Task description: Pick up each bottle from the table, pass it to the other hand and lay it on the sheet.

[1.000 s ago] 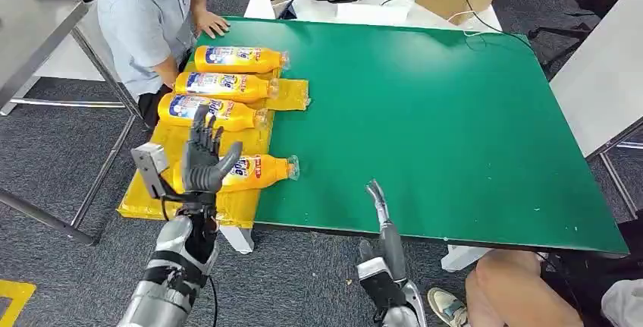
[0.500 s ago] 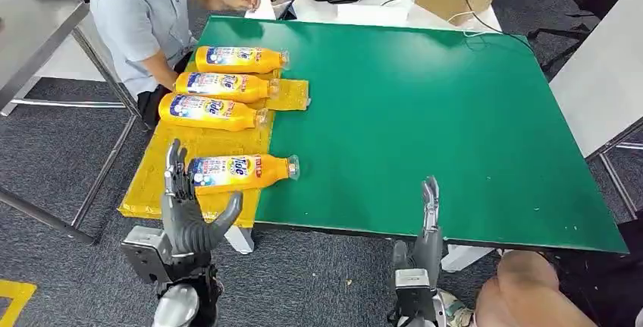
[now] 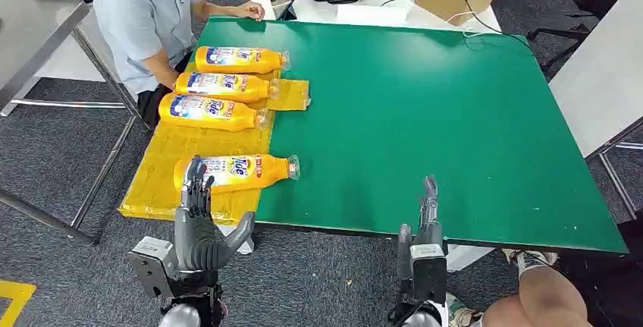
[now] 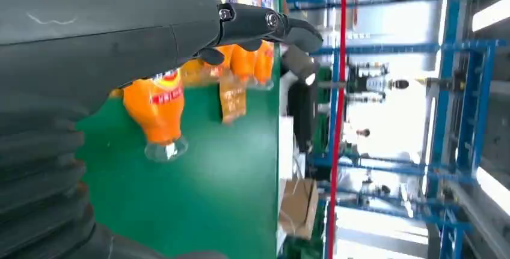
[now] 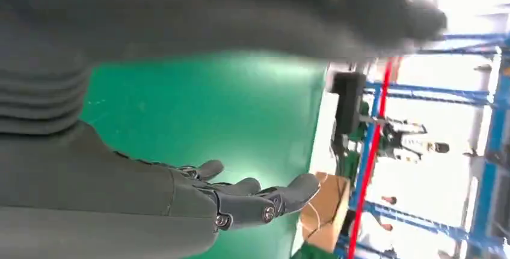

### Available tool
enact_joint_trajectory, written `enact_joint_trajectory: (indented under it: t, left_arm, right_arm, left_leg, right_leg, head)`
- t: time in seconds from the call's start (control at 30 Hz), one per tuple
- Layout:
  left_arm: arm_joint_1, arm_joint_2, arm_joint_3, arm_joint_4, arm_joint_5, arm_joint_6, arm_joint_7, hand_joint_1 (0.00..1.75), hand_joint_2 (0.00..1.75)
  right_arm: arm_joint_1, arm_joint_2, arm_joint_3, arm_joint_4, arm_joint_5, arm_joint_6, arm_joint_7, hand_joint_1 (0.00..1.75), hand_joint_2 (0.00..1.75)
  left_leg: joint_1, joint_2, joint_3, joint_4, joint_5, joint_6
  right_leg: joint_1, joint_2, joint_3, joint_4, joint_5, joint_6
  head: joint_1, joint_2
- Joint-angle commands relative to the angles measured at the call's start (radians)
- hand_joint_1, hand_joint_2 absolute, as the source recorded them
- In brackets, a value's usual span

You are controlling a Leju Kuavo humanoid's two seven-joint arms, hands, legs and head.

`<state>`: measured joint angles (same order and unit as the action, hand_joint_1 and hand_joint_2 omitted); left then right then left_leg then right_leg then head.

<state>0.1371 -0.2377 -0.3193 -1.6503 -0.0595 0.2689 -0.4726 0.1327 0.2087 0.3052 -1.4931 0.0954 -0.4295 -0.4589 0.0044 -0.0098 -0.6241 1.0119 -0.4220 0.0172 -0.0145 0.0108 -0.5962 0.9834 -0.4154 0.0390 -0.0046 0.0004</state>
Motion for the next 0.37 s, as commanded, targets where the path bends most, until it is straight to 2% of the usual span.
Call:
enact_joint_trajectory:
  t: [0.03,0.3,0.37]
  left_arm:
    - [-0.073,0.022,0.031,0.114,0.009,-0.054,0.005,0.0,1.75]
    - [-0.135,0.012,0.03,0.207,-0.086,-0.004,0.009,0.0,1.75]
    - [-0.15,0.012,0.019,0.241,-0.136,0.014,0.055,0.0,1.75]
  right_arm:
    - [-0.083,-0.024,-0.047,0.112,0.053,0.065,0.012,0.0,1.75]
    - [-0.123,-0.018,-0.065,0.175,0.147,0.073,0.05,0.0,1.75]
    - [-0.123,-0.021,-0.071,0.185,0.191,0.078,0.056,0.0,1.75]
  left_leg:
    - [0.0,0.0,0.007,-0.003,-0.001,-0.001]
    - [0.0,0.0,0.005,-0.002,0.0,-0.001]
    - [0.0,-0.001,0.007,-0.003,0.0,-0.001]
  right_leg:
    - [0.001,-0.001,0.007,-0.003,-0.001,-0.002]
    - [0.001,-0.001,0.005,-0.002,0.0,-0.001]
    - [0.001,-0.002,0.007,-0.003,-0.001,-0.002]
  head:
    - [0.0,0.0]
    - [0.0,0.0]
    - [0.0,0.0]
